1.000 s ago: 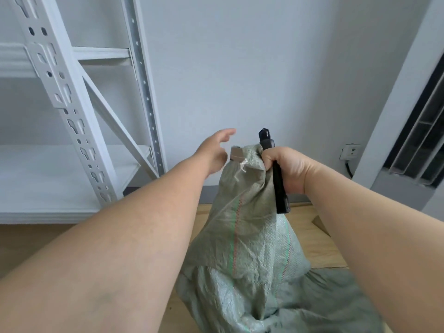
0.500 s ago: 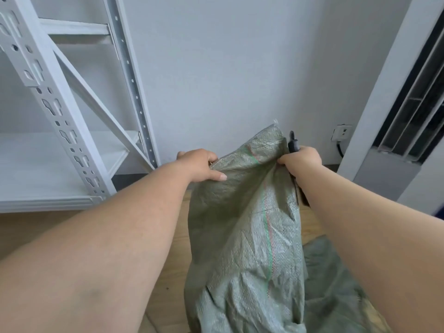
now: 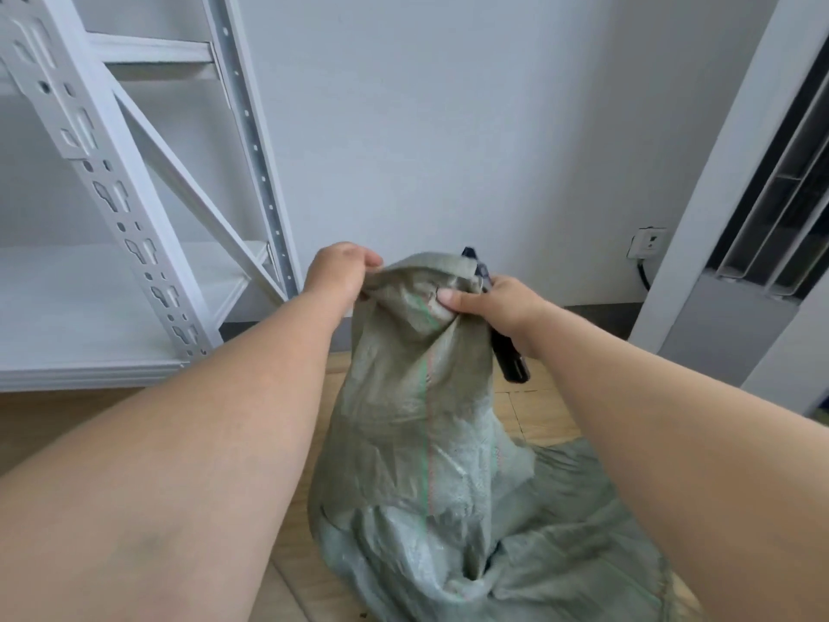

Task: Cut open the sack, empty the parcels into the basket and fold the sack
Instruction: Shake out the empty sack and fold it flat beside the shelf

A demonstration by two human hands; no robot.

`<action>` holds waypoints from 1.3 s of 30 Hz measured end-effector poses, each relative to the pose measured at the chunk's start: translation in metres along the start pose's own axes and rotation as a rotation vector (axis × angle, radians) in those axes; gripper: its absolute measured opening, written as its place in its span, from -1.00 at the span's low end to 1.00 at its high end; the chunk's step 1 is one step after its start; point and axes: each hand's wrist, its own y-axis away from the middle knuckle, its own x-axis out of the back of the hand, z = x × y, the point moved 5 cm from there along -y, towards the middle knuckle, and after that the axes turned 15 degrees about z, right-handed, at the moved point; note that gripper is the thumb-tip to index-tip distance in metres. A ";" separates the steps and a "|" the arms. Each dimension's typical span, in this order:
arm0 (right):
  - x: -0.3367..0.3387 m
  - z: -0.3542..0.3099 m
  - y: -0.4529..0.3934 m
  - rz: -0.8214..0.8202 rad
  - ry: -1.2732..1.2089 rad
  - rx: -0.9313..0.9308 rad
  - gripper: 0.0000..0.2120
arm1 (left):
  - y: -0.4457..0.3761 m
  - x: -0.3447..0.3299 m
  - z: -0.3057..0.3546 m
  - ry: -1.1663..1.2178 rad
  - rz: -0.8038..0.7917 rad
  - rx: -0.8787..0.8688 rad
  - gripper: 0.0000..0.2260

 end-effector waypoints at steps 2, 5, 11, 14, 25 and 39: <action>-0.011 0.014 0.004 -0.036 0.152 0.005 -0.79 | -0.003 0.004 -0.005 0.055 -0.002 0.094 -0.80; -0.029 0.040 0.009 -0.021 0.217 -0.017 -0.84 | 0.000 0.004 -0.011 -0.353 -0.129 -0.079 -0.42; -0.059 0.084 0.024 0.109 0.342 0.090 -0.81 | 0.025 0.013 -0.022 -0.989 -0.329 -0.428 -0.58; -0.070 0.103 0.031 0.238 0.353 0.122 -0.66 | 0.024 0.027 -0.031 -0.901 -0.353 -0.360 -0.54; -0.078 0.074 0.016 0.338 0.239 0.141 -0.76 | 0.028 0.044 -0.032 -0.466 -0.543 0.059 -0.56; -0.077 0.047 -0.032 0.436 0.345 0.178 -0.65 | 0.000 0.019 -0.017 -0.756 0.061 -0.881 -0.62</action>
